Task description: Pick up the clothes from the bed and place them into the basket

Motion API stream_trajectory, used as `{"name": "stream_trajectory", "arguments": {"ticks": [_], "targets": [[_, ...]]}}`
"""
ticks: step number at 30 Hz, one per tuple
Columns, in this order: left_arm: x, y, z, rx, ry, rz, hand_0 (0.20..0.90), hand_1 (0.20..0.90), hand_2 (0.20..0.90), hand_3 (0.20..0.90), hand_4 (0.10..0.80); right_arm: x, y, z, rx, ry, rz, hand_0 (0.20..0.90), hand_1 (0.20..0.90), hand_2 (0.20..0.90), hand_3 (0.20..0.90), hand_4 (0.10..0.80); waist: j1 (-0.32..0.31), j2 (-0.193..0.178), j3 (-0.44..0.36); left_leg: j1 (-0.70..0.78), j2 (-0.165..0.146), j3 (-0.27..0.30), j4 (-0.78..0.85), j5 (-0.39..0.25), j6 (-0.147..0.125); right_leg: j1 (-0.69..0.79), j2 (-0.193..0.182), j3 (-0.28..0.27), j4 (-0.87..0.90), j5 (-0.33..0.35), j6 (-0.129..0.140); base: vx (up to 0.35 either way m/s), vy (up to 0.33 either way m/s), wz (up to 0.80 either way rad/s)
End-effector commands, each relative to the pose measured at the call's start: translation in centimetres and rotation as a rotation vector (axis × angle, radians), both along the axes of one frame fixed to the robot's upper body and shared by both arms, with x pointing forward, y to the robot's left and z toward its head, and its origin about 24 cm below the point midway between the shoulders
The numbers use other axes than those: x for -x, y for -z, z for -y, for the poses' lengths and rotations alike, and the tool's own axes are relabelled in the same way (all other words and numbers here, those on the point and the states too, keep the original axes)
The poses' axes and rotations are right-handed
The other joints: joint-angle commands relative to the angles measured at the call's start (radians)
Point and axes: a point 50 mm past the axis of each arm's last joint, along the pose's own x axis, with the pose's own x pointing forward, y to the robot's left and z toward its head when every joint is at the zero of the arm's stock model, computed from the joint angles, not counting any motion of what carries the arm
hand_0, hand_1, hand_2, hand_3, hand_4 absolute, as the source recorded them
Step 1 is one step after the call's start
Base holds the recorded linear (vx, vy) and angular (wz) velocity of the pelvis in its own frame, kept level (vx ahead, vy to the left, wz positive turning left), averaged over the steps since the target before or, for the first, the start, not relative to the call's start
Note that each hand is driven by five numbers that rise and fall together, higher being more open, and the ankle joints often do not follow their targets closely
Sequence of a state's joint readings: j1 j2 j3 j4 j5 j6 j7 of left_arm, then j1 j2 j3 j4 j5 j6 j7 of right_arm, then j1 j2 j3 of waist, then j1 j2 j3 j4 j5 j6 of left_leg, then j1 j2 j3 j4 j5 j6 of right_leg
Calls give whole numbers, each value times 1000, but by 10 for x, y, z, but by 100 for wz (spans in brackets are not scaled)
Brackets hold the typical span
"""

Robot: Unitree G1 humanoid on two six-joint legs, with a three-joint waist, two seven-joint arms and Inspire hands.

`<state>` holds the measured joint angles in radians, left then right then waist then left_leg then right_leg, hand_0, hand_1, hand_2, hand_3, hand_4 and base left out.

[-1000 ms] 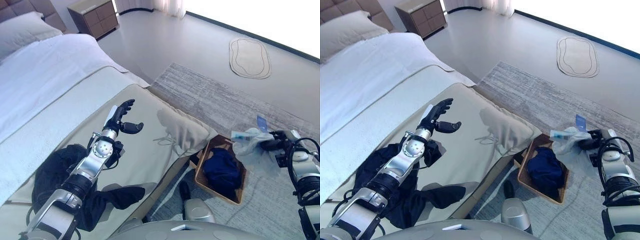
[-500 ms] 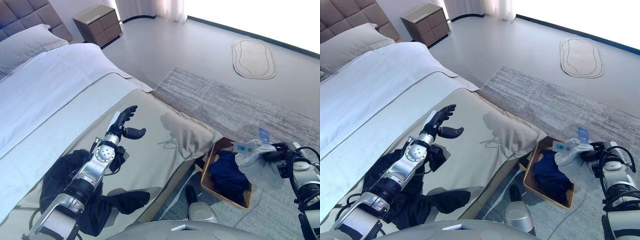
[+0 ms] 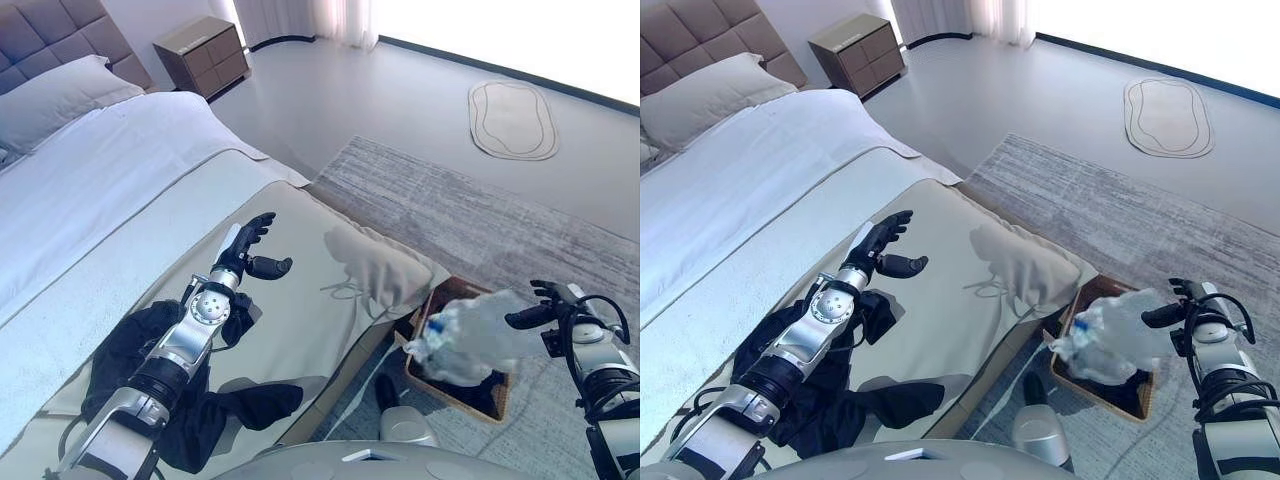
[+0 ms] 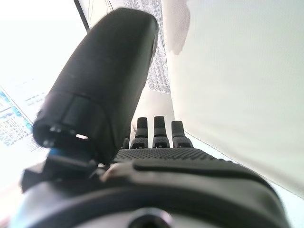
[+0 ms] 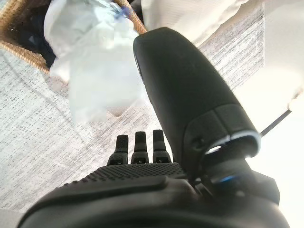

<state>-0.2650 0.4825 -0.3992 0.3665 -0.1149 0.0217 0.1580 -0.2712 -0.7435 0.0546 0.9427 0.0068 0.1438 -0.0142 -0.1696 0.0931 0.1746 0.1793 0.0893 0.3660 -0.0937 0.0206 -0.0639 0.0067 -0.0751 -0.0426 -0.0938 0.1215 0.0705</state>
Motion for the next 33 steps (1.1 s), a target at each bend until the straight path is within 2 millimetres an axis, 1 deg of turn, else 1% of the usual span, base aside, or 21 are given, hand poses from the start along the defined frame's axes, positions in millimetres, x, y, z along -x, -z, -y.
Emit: {"name": "stream_trajectory", "arguments": {"ticks": [1, 3, 6, 10, 12, 14, 16, 18, 22, 25, 26, 27, 28, 29, 31, 32, 33], "targets": [[-12, -29, 6, -18, 37, 155, 900, 900, 900, 900, 800, -20, -22, 2, 82, -62, 58, 900, 900, 900, 900, 800, 11, -31, -59, -31, 13, -41, 59, -75, 0, 25, 19, -37, 35, -81, 15, 0, 0, 0], [-12, -29, 5, -20, 30, 156, 900, 900, 900, 900, 800, -17, -18, 2, 79, -57, 46, 900, 900, 900, 900, 800, 15, -35, -59, -29, 13, -43, 58, -74, 1, 28, 18, -40, 34, -81, 15, 0, 0, 0], [-11, -29, 3, -22, 20, 158, 900, 900, 900, 900, 800, -17, -19, 3, 77, -46, 60, 900, 900, 900, 900, 800, 24, -40, -55, -28, 11, -51, 58, -74, 2, 34, 17, -46, 34, -81, 14, 0, 0, 0], [-10, -27, 2, -17, -5, 157, 900, 900, 900, 900, 800, -27, -31, 0, 97, -34, 146, 900, 900, 900, 900, 800, 38, -43, -52, -28, 7, -64, 52, -69, 1, 40, 14, -60, 33, -82, 14, -11, 1, 8], [-8, -23, 0, -10, -29, 153, 900, 900, 900, 900, 800, -42, -46, -8, 104, -50, 249, 900, 900, 900, 900, 800, 49, -44, -48, -28, 2, -75, 49, -67, 1, 48, 10, -73, 32, -85, 12, -3, 19, 9], [-7, -22, -1, -9, -43, 152, 900, 900, 900, 900, 800, -51, -56, -16, 108, -77, 302, 900, 900, 900, 900, 800, 56, -46, -46, -29, 0, -83, 46, -66, 1, 49, 9, -79, 33, -88, 11, -21, 4, 9], [-5, -21, -5, -5, -67, 151, 900, 900, 900, 900, 800, -65, -70, -31, 115, -126, 380, 900, 900, 900, 900, 800, 71, -49, -43, -35, -4, -94, 40, -61, 0, 50, 6, -93, 34, -90, 9, -54, 1, 20], [-3, -17, -10, 1, -111, 145, 900, 900, 900, 900, 800, -83, -89, -54, 125, -189, 483, 900, 900, 900, 900, 800, 94, -53, -39, -50, -10, -116, 33, -53, 0, 47, 2, -116, 35, -96, 6, -82, 12, 27], [3, -6, -19, -3, -163, 120, 900, 900, 900, 900, 800, -101, -107, -78, 164, -286, 539, 900, 900, 900, 900, 800, 135, -56, -36, -66, -15, -155, 22, -40, -3, 55, -2, -149, 37, -109, -2, -37, 7, 33], [9, 1, -28, -5, -197, 97, 900, 900, 900, 900, 800, -113, -119, -92, 203, -336, 561, 900, 900, 900, 900, 800, 174, -59, -33, -80, -21, -191, 27, -33, -6, 65, -8, -179, 47, -123, -12, -20, -3, 33], [10, 2, -29, -5, -204, 94, 900, 900, 900, 900, 800, -114, -120, -93, 203, -344, 562, 900, 900, 900, 900, 800, 177, -59, -32, -81, -21, -195, 29, -33, -6, 66, -8, -183, 48, -125, -13, -20, -8, 45], [15, 5, -35, -5, -219, 84, 900, 900, 900, 900, 800, -119, -123, -100, 203, -365, 565, 900, 900, 900, 900, 800, 202, -61, -29, -91, -27, -218, 36, -31, -7, 72, -12, -197, 56, -134, -20, -16, -5, 38], [16, 6, -36, -7, -226, 81, 900, 900, 900, 900, 800, -120, -124, -102, 205, -378, 564, 900, 900, 900, 900, 800, 206, -61, -28, -93, -29, -223, 38, -31, -7, 73, -13, -201, 57, -136, -21, -19, -10, 56], [20, 9, -41, -7, -239, 69, 900, 900, 900, 900, 800, -123, -125, -108, 220, -410, 555, 900, 900, 900, 900, 800, 231, -63, -26, -105, -34, -244, 47, -29, -9, 78, -18, -217, 64, -144, -27, -2, -6, 45], [23, 11, -44, -6, -249, 61, 900, 900, 900, 900, 800, -125, -125, -113, 223, -432, 548, 900, 900, 900, 900, 800, 247, -63, -24, -113, -37, -256, 50, -25, -11, 82, -22, -233, 69, -149, -31, 3, -5, 44], [26, 13, -46, -8, -254, 55, 900, 900, 900, 900, 800, -127, -125, -116, 231, -448, 544, 900, 900, 900, 900, 800, 261, -64, -22, -119, -38, -266, 52, -21, -12, 87, -25, -247, 71, -153, -34, 15, -8, 48], [30, 14, -49, -8, -250, 48, 900, 900, 900, 900, 800, -128, -126, -120, 252, -463, 541, 900, 900, 900, 900, 800, 283, -63, -20, -129, -33, -262, 51, -9, -18, 94, -29, -277, 74, -158, -38, 20, -7, 50]]}}
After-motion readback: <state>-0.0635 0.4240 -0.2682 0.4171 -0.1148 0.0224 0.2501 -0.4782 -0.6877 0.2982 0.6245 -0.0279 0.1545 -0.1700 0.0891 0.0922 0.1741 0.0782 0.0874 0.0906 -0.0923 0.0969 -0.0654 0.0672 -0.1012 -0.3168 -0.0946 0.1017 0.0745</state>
